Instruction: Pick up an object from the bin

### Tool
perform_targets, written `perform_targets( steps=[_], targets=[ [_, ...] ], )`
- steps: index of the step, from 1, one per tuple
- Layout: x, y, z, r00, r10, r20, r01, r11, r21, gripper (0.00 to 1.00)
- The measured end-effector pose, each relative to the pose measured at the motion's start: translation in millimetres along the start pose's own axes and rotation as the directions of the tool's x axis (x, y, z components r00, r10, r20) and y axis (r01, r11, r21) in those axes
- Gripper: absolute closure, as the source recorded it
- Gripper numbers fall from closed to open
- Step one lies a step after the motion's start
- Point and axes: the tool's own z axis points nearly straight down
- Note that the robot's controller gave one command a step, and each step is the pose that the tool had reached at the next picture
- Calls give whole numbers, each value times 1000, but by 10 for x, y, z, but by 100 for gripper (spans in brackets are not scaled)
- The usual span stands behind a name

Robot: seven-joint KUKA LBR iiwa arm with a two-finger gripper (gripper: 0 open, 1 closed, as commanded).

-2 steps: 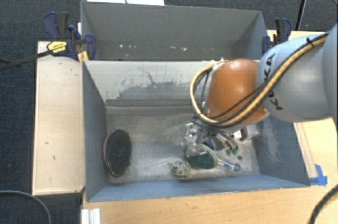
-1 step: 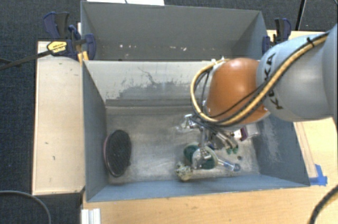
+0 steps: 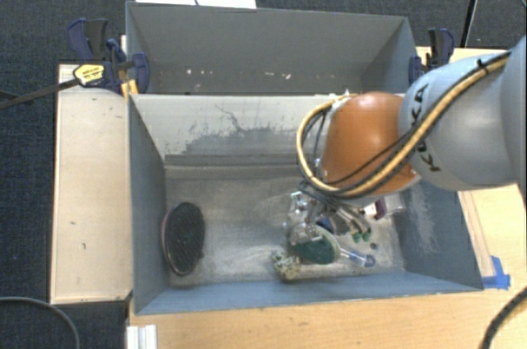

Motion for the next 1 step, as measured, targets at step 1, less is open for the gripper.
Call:
perform_targets(
  steps=[1],
  targets=[
    [-13,-7,-11,1000,2,4,-2,1000,1,0]
  ],
)
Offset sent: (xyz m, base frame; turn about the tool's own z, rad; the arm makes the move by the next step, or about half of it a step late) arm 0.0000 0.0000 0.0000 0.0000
